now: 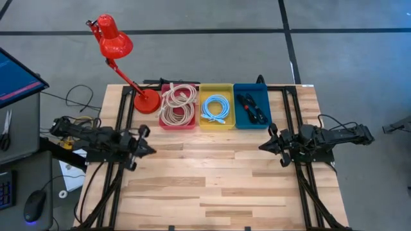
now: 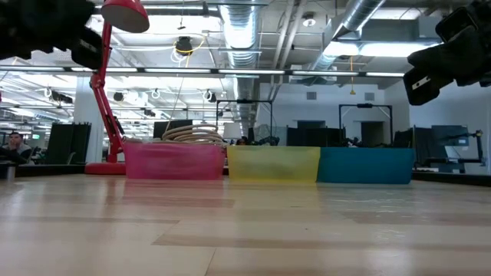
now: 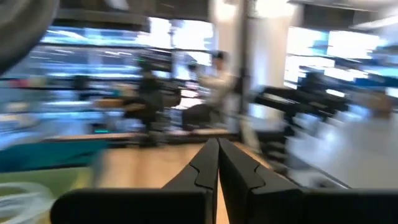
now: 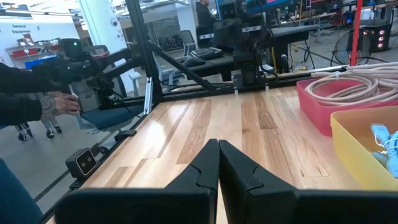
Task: Pick & Place USB Port
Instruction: Return to Home Position
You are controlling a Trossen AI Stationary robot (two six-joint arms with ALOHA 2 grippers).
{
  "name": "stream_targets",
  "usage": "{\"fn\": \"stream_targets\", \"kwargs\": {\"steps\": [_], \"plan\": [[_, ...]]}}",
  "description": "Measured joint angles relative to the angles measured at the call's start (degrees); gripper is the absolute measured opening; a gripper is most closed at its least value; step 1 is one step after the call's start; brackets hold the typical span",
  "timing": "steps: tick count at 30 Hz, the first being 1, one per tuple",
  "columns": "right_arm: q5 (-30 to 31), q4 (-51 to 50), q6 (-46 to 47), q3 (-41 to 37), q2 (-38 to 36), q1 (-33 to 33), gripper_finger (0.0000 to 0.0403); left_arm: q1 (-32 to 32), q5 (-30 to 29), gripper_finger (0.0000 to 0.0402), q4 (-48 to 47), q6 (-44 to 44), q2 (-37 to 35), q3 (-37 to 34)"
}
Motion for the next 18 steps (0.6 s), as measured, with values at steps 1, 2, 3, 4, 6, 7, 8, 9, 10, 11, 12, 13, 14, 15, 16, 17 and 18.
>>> {"fn": "stream_targets", "kwargs": {"steps": [1,2,3,4,6,7,8,9,10,11,12,13,14,15,16,17,18], "plan": [[0.0,0.0,0.0,0.0,0.0,0.0,0.0,0.0,3.2,0.0011,0.0,0.0,0.7,0.0],[0.0,0.0,0.0,0.0,0.0,0.0,0.0,0.0,5.6,0.0011,-0.1,0.0,1.4,0.0],[0.0,0.0,0.0,0.0,0.0,0.0,0.0,0.0,7.3,0.0011,-0.4,0.0,2.0,0.0],[0.0,0.0,0.0,0.0,0.0,0.0,0.0,0.0,8.2,0.0011,-0.9,0.1,2.6,0.0],[0.0,0.0,0.0,0.0,0.0,0.0,0.0,0.0,8.7,0.0011,-2.1,0.1,3.3,0.0],[0.0,0.0,0.0,0.0,0.0,0.0,0.0,0.0,8.8,0.0011,-2.9,0.1,3.3,0.0],[0.0,0.0,0.0,0.0,0.0,0.0,0.0,0.0,8.8,0.0011,-3.8,0.1,3.1,0.0],[0.0,0.0,0.0,0.0,0.0,0.0,0.0,0.0,8.8,0.0011,-4.6,0.1,2.8,0.0],[0.0,0.0,0.0,0.0,0.0,0.0,0.0,0.0,8.8,0.0011,-5.3,0.1,2.4,0.0],[0.0,0.0,0.0,0.0,0.0,0.0,0.0,0.0,8.8,0.0011,-5.6,0.1,1.9,0.0],[0.0,0.0,0.0,0.0,0.0,0.0,0.0,0.0,8.8,0.0011,-5.5,0.1,1.6,0.0],[0.0,0.0,0.0,0.0,0.0,0.0,0.0,0.0,8.8,0.0011,-5.4,0.1,1.5,0.0],[0.0,0.0,0.0,0.0,0.0,0.0,0.0,0.0,8.8,0.0011,-5.5,0.1,1.6,0.0],[0.0,0.0,0.0,0.0,0.0,0.0,0.0,0.0,8.8,0.0011,-5.6,0.1,1.7,0.0],[0.0,0.0,0.0,0.0,0.0,0.0,0.0,0.0,8.8,0.0011,-5.5,0.1,1.9,0.0],[0.0,0.0,0.0,0.0,0.0,0.0,0.0,0.0,8.8,0.0011,-5.5,0.1,2.1,0.0],[0.0,0.0,0.0,0.0,0.0,0.0,0.0,-0.2,8.8,0.0011,-5.6,0.0,2.1,0.0]]}}
